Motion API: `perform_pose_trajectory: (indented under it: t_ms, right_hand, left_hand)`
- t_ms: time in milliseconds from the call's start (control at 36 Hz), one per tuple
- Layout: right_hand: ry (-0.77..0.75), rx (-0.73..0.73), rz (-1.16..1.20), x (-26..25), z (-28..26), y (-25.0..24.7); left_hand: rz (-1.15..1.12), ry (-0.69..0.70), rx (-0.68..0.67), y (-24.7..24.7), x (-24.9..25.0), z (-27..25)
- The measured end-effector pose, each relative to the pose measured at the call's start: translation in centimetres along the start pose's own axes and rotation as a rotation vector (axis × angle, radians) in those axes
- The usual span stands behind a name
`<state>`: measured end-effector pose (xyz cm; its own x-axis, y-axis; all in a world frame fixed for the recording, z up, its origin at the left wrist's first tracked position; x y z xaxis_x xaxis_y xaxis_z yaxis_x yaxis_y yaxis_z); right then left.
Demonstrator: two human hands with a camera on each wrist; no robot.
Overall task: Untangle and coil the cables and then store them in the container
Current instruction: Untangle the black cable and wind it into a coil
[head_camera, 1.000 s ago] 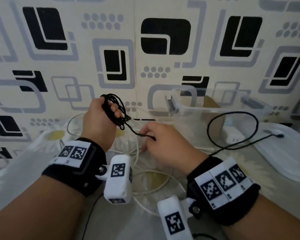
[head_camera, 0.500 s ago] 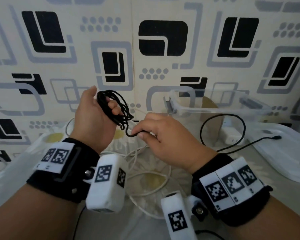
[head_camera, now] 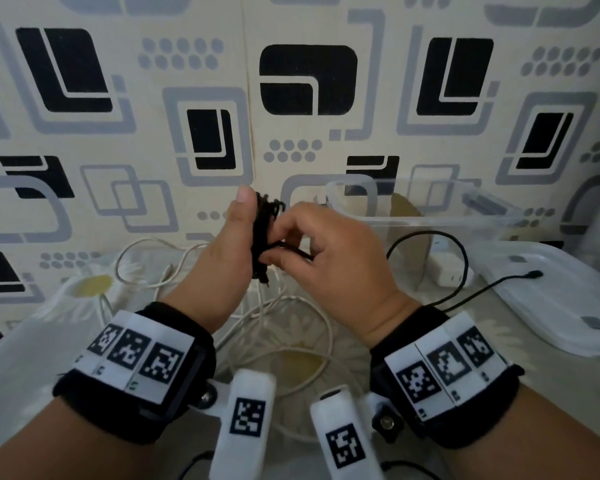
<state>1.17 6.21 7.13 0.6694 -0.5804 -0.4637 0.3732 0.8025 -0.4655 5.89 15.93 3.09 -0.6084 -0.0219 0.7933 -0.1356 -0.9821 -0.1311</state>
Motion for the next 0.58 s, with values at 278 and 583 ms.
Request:
perform_pose_trajectory:
  t_ms: [278, 583]
  right_hand:
    - [0.008, 0.042, 0.027, 0.0, 0.6, -1.4]
    - [0.152, -0.133, 0.059, 2.6, 1.0, -0.3]
  left_hand:
    - [0.120, 0.076, -0.140, 2.2, 1.5, -0.7]
    - [0.248, 0.067, -0.206, 1.7, 0.3, -0.9]
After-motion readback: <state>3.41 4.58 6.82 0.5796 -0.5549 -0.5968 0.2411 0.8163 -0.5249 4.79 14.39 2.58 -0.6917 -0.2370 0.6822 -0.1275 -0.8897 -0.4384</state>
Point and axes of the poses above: each hand's wrist, its own z-axis towards the middle knuckle, its own y-axis out of the palm, x = y × z, the point moved 10 cm from there along z, towards the middle knuckle, and after that the axes turned 12 degrees about y, right-handed, at the moved point
